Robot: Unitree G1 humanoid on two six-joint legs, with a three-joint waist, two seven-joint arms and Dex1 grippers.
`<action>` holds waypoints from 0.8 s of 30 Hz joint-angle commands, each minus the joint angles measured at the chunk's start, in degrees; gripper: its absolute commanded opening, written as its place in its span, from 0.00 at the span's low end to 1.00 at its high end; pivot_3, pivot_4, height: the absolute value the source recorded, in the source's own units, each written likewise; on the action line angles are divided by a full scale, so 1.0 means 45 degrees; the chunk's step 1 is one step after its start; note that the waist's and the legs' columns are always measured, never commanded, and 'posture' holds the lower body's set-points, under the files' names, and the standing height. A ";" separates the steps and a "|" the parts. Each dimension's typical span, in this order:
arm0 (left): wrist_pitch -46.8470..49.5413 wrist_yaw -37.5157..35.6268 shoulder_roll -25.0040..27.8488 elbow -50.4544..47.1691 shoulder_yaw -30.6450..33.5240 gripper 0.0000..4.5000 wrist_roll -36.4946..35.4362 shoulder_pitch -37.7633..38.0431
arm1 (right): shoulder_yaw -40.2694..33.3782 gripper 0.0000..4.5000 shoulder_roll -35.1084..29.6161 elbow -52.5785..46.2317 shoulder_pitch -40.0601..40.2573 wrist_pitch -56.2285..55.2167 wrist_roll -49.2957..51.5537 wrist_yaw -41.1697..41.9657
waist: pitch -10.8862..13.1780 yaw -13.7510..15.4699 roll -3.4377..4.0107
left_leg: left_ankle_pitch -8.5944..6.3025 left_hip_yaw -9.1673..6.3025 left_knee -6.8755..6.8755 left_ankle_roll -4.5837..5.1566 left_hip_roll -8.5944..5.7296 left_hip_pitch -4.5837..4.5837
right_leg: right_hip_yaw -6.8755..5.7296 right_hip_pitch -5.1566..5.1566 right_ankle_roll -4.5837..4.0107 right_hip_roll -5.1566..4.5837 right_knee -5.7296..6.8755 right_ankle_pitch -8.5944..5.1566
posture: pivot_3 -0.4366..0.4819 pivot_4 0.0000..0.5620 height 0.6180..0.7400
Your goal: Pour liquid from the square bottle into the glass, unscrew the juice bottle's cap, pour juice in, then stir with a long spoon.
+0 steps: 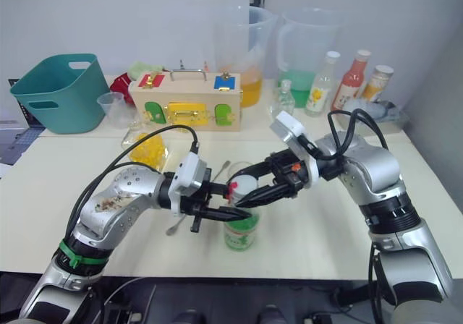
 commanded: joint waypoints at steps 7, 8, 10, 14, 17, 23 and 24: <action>0.0189 0.0143 0.0247 0.0405 -0.0225 0.24 0.0539 0.0164 | -0.1574 0.38 0.0455 -0.0661 -0.0307 -0.1874 -0.0274 -0.0180 | 0.0000 0.0010 0.0000 | 0.0000 0.0001 0.0001 0.0000 0.0002 0.0001 | 0.0000 -0.0002 0.0000 0.0001 0.0001 0.0000 | 0.48 0.27 1.00; 0.0198 0.0148 0.0234 0.0399 -0.0230 0.24 0.0535 0.0171 | -0.1643 0.38 0.0517 -0.0716 -0.0319 -0.2363 -0.0616 -0.0341 | 0.0000 -0.0002 0.0000 | 0.0000 0.0001 0.0002 0.0000 0.0001 0.0000 | 0.0001 -0.0005 0.0000 0.0002 0.0003 0.0000 | 0.48 0.27 1.00; 0.0220 0.0152 0.0225 0.0381 -0.0246 0.24 0.0523 0.0194 | -0.1718 0.37 0.0539 -0.0919 -0.0253 -0.2911 -0.1027 -0.0486 | 0.0000 0.0002 0.0000 | 0.0000 0.0002 0.0001 0.0000 0.0002 0.0001 | 0.0000 -0.0006 0.0000 0.0002 0.0005 0.0000 | 0.48 0.27 1.00; 0.0221 0.0169 0.0202 0.0386 -0.0290 0.24 0.0507 0.0212 | -0.1922 0.36 0.0444 -0.1557 0.0105 -0.2571 -0.0842 -0.0789 | -0.0002 0.0025 0.0000 | 0.0000 0.0001 0.0001 0.0000 0.0002 0.0038 | -0.0001 0.0038 0.0000 0.0001 0.0003 0.0000 | 0.48 0.27 1.00; 0.0202 0.0163 0.0173 0.0425 -0.0324 0.24 0.0510 0.0193 | -0.2123 0.36 0.0313 -0.1976 0.0453 -0.1972 -0.0506 -0.1048 | -0.0002 0.0032 0.0000 | 0.0000 0.0001 0.0001 0.0000 0.0002 0.0042 | 0.0000 0.0042 0.0000 0.0002 0.0003 0.0000 | 0.48 0.27 1.00; 0.0114 0.0090 0.0177 0.0521 -0.0337 0.24 0.0523 0.0176 | -0.2962 0.36 -0.0122 -0.2210 0.0638 -0.1015 0.0138 -0.1718 | -0.0002 0.0063 0.0001 | 0.0000 0.0003 0.0002 0.0000 0.0002 0.0047 | 0.0003 0.0044 0.0000 0.0002 0.0006 0.0000 | 0.48 0.27 1.00; 0.0097 0.0076 0.0179 0.0534 -0.0336 0.24 0.0526 0.0179 | -0.3193 0.36 -0.0266 -0.2190 0.0623 -0.0842 0.0257 -0.1892 | -0.0002 0.0072 0.0001 | 0.0000 0.0003 0.0001 0.0000 0.0002 0.0047 | 0.0002 0.0045 0.0000 0.0001 0.0005 0.0000 | 0.48 0.27 1.00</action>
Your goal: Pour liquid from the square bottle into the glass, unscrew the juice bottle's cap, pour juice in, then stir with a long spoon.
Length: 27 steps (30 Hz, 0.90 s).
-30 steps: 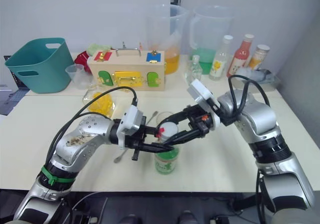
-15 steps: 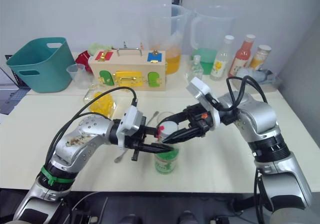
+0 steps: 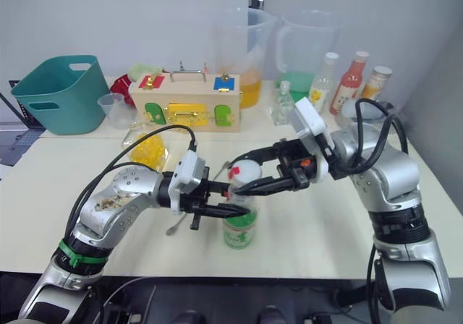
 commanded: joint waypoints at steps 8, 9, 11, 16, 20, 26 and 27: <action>-0.0096 -0.0117 0.0056 0.0400 -0.0471 0.24 0.0529 0.0179 | -0.3308 0.36 -0.2145 -0.0216 0.0941 0.1180 0.0709 -0.2019 | 0.0000 0.0062 -0.0001 | 0.0000 0.0002 0.0000 0.0000 0.0000 0.0003 | 0.0000 0.0011 0.0001 -0.0001 -0.0007 0.0000 | 0.48 0.27 1.00; -0.0121 -0.0126 0.0049 0.0427 -0.0479 0.24 0.0530 0.0175 | -0.3503 0.36 -0.2274 -0.0219 0.1132 0.1142 0.0677 -0.2199 | 0.0000 0.0068 -0.0002 | 0.0000 0.0004 0.0000 0.0000 -0.0001 0.0003 | 0.0002 0.0013 0.0001 -0.0001 -0.0009 0.0000 | 0.48 0.27 1.00; -0.0223 -0.0170 0.0013 0.0531 -0.0508 0.24 0.0536 0.0164 | -0.4187 0.36 -0.2642 -0.0173 0.1972 0.0928 0.0377 -0.2715 | -0.0001 0.0073 -0.0002 | 0.0000 0.0007 0.0000 0.0000 -0.0001 0.0002 | 0.0003 0.0016 0.0001 -0.0002 -0.0016 -0.0001 | 0.48 0.27 1.00; -0.0403 -0.0213 -0.0113 0.0680 -0.0551 0.24 0.0547 0.0134 | -0.5436 0.36 -0.3043 0.0604 0.4022 0.0570 -0.0882 -0.4605 | -0.0002 0.0076 -0.0003 | 0.0000 0.0009 0.0000 0.0000 0.0000 0.0015 | 0.0006 0.0032 0.0001 -0.0001 -0.0019 -0.0001 | 0.48 0.27 1.00; -0.0484 -0.0203 -0.0175 0.0723 -0.0566 0.24 0.0573 0.0142 | -0.5860 0.35 -0.2576 0.1878 0.5085 -0.0760 -0.2681 -0.6830 | -0.0004 0.0076 -0.0002 | 0.0000 0.0012 0.0000 0.0000 -0.0001 0.0054 | 0.0006 0.0097 0.0005 -0.0001 -0.0061 -0.0004 | 0.48 0.27 1.00; -0.0439 -0.0059 -0.0206 0.0573 -0.0518 0.24 0.0592 0.0257 | -0.5643 0.35 -0.1044 0.3562 0.5579 -0.2245 -0.4324 -0.9517 | -0.0017 0.0028 0.0026 | 0.0000 0.0017 -0.0006 0.0000 0.0003 0.0103 | 0.0014 0.0151 0.0008 0.0005 -0.0080 -0.0008 | 0.48 0.27 1.00; -0.0421 -0.0022 -0.0197 0.0530 -0.0498 0.24 0.0592 0.0291 | -0.5520 0.35 -0.0788 0.3927 0.5615 -0.2597 -0.4647 -0.9876 | -0.0017 0.0026 0.0026 | 0.0000 0.0015 -0.0008 0.0000 0.0003 0.0116 | 0.0014 0.0166 0.0008 0.0005 -0.0085 -0.0009 | 0.48 0.27 1.00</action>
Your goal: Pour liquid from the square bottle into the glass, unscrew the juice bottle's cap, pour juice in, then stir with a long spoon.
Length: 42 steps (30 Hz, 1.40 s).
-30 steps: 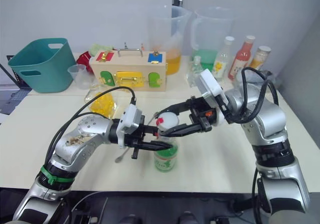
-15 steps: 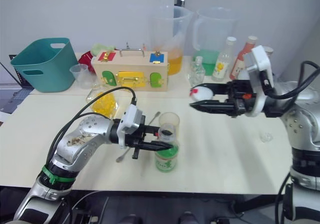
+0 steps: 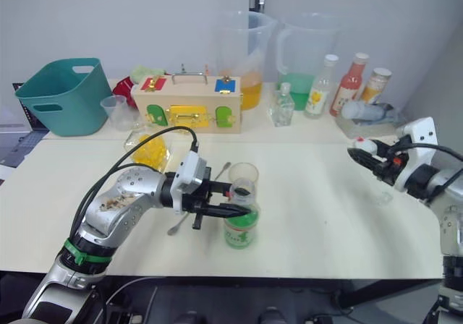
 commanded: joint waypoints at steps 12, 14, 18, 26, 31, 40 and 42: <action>0.0297 0.0415 0.0254 -0.0419 -0.0130 0.24 0.0430 0.0593 | 0.0953 0.35 0.2226 0.3207 -0.0192 -0.2730 -0.2190 -0.2839 | -0.0005 -0.0050 0.0012 | 0.0000 0.0001 -0.0001 0.0000 -0.0002 0.0009 | 0.0007 0.0018 0.0005 -0.0002 -0.0016 -0.0003 | 0.48 0.27 1.00; 0.0314 0.0427 0.0279 -0.0432 -0.0087 0.24 0.0428 0.0592 | 0.1019 0.35 0.2481 0.3436 -0.0254 -0.2774 -0.2203 -0.2934 | -0.0005 -0.0049 0.0012 | 0.0000 0.0002 -0.0002 0.0000 -0.0004 0.0008 | 0.0008 0.0018 0.0005 -0.0003 -0.0017 -0.0003 | 0.48 0.27 1.00; 0.0333 0.0487 0.0285 -0.0471 -0.0065 0.24 0.0438 0.0613 | 0.1061 0.35 0.2761 0.3963 -0.0328 -0.2742 -0.2067 -0.2940 | -0.0005 -0.0072 0.0013 | 0.0000 0.0001 -0.0002 0.0000 -0.0003 0.0009 | 0.0007 0.0018 0.0005 -0.0002 -0.0016 -0.0003 | 0.48 0.27 1.00; 0.0367 0.0571 0.0308 -0.0500 -0.0055 0.24 0.0416 0.0621 | 0.1032 0.65 0.2717 0.4078 -0.0310 -0.2588 -0.1947 -0.2719 | -0.0005 -0.0150 0.0013 | 0.0000 -0.0002 -0.0002 0.0000 -0.0003 0.0013 | 0.0008 0.0021 0.0005 -0.0001 -0.0010 -0.0003 | 0.48 0.27 1.00; 0.0383 0.0570 0.0251 -0.0430 -0.0070 0.24 0.0376 0.0616 | 0.0944 1.00 0.2516 0.3557 -0.0027 -0.2697 -0.1851 -0.2333 | -0.0005 -0.0163 0.0013 | 0.0000 -0.0002 -0.0002 0.0000 -0.0003 0.0012 | 0.0007 0.0021 0.0005 -0.0001 -0.0011 -0.0003 | 0.48 0.27 1.00; 0.0259 0.0428 0.0251 -0.0229 -0.0092 0.24 0.0426 0.0548 | 0.0740 1.00 0.1704 0.1040 0.0130 -0.1914 -0.1158 -0.1509 | -0.0005 -0.0218 0.0014 | 0.0000 -0.0004 -0.0002 0.0000 -0.0004 0.0011 | 0.0006 0.0024 0.0006 -0.0002 -0.0011 -0.0004 | 0.48 0.27 1.00; 0.0223 0.0380 0.0259 -0.0164 -0.0079 0.24 0.0429 0.0533 | 0.0750 1.00 0.1297 0.0582 -0.0041 -0.1646 -0.0977 -0.1119 | -0.0005 -0.0216 0.0014 | 0.0000 -0.0004 -0.0002 0.0000 -0.0005 0.0010 | 0.0006 0.0025 0.0008 -0.0002 -0.0014 -0.0004 | 0.48 0.27 1.00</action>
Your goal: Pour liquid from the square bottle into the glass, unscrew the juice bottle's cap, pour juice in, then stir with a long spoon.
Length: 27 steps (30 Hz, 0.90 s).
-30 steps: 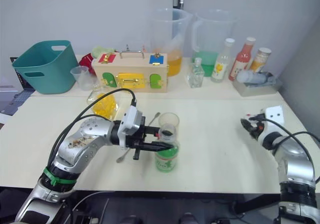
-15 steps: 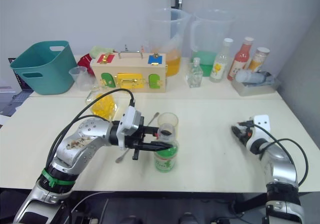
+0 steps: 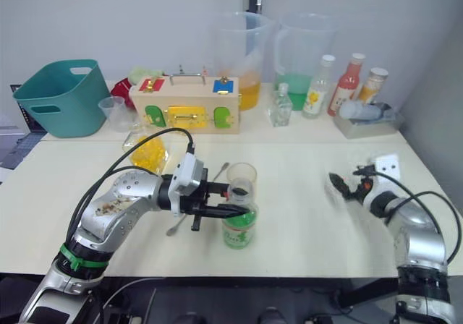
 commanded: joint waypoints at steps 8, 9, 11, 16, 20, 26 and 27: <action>0.1002 0.0166 -0.0033 -0.0061 0.0629 0.24 -0.0751 -0.0177 | 0.0325 1.00 -0.2598 -0.3500 -0.1338 0.0735 0.1660 0.3638 | 0.0004 -0.0057 0.0001 | 0.0000 0.0000 0.0000 0.0001 0.0002 -0.0004 | -0.0001 -0.0001 0.0004 0.0002 -0.0008 -0.0006 | 0.48 0.27 1.00; 0.1195 0.0259 -0.0044 -0.0206 0.0819 0.24 -0.0978 -0.0191 | 0.0365 1.00 -0.2786 -0.4265 -0.1343 0.1385 0.2387 0.4142 | 0.0005 -0.0071 -0.0001 | -0.0001 0.0000 0.0000 0.0002 0.0004 -0.0007 | -0.0001 -0.0004 0.0006 0.0003 -0.0008 -0.0007 | 0.48 0.27 1.00; 0.1433 0.0404 0.0046 -0.0484 0.1131 0.24 -0.1241 -0.0135 | 0.0474 1.00 -0.3194 -0.5444 -0.1338 0.2411 0.3470 0.4894 | 0.0010 -0.0102 0.0001 | -0.0003 -0.0005 -0.0002 0.0004 0.0005 -0.0016 | -0.0003 -0.0010 0.0007 0.0003 -0.0007 -0.0008 | 0.48 0.27 1.00; 0.2262 0.0943 0.0324 -0.0988 0.2082 0.24 -0.2004 0.0237 | 0.0552 1.00 -0.4089 -0.6923 -0.1662 0.4179 0.5016 0.5530 | 0.0024 -0.0074 -0.0001 | -0.0003 -0.0010 -0.0002 0.0004 0.0002 -0.0036 | -0.0007 -0.0025 0.0007 -0.0002 -0.0007 -0.0008 | 0.48 0.27 1.00; 0.2911 0.1276 0.1132 -0.1747 0.2981 0.24 -0.2550 0.0863 | 0.0502 1.00 -0.4512 -0.7327 -0.2116 0.5227 0.6116 0.5882 | 0.0040 -0.0089 0.0002 | -0.0003 -0.0009 -0.0005 0.0004 0.0010 -0.0036 | -0.0009 -0.0032 0.0002 0.0002 -0.0011 -0.0012 | 0.48 0.27 1.00; 0.3616 0.2240 0.1899 -0.2573 0.4854 0.24 -0.3753 0.1152 | 0.0815 1.00 -0.4860 -0.7490 -0.2131 0.6447 0.7035 0.6274 | 0.0049 -0.0037 -0.0006 | -0.0003 -0.0008 -0.0005 0.0004 0.0007 -0.0049 | -0.0010 -0.0037 0.0003 -0.0002 -0.0023 -0.0012 | 0.48 0.27 1.00; 0.3636 0.2501 0.1929 -0.2519 0.5087 0.24 -0.3806 0.1065 | 0.0873 1.00 -0.4979 -0.7562 -0.2065 0.6541 0.7061 0.6415 | 0.0050 -0.0006 -0.0004 | -0.0003 -0.0009 -0.0005 0.0004 0.0008 -0.0049 | -0.0011 -0.0037 0.0002 -0.0002 -0.0022 -0.0012 | 0.48 0.27 1.00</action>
